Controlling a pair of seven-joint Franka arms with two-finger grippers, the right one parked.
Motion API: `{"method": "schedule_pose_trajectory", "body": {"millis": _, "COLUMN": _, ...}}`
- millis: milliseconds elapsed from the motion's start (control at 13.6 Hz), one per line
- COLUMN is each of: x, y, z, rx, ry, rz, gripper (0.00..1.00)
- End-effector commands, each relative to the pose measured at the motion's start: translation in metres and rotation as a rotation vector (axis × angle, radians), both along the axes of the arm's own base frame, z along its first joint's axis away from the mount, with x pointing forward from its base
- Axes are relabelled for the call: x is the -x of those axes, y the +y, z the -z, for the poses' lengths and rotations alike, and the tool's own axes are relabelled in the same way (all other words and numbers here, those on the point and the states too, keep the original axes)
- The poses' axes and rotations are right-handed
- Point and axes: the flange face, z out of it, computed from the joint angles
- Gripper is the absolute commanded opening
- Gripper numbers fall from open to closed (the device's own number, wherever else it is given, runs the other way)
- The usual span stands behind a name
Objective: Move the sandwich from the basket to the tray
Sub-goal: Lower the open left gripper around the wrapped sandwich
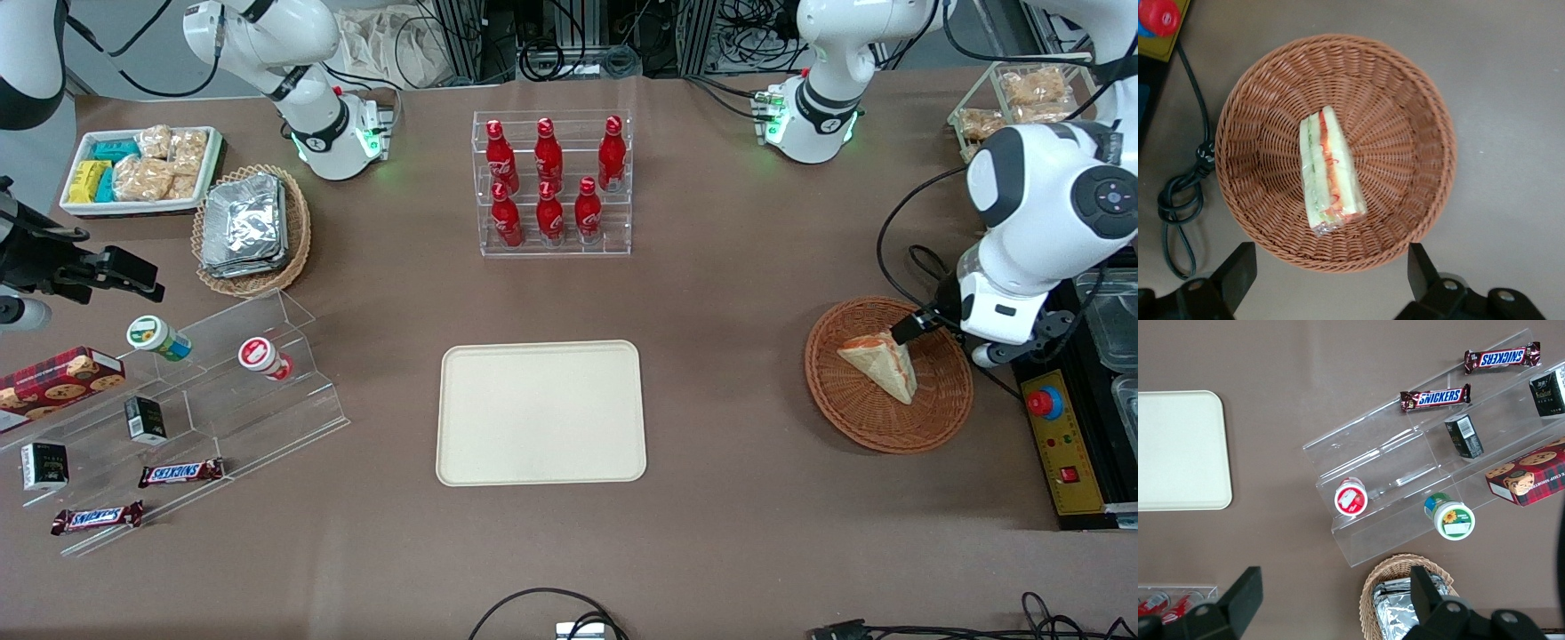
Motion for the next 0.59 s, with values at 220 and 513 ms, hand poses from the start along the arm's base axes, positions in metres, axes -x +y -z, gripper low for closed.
{"method": "schedule_pose_trajectory", "body": {"millis": 220, "x": 0.023, "y": 0.006, "z": 0.031, "rx": -0.009, "ry": -0.039, "rz": -0.107, "gripper": 1.00}}
{"method": "schedule_pose_trajectory", "body": {"millis": 513, "x": 0.030, "y": 0.006, "z": 0.060, "rx": -0.001, "ry": -0.056, "rz": -0.128, "gripper": 1.00}}
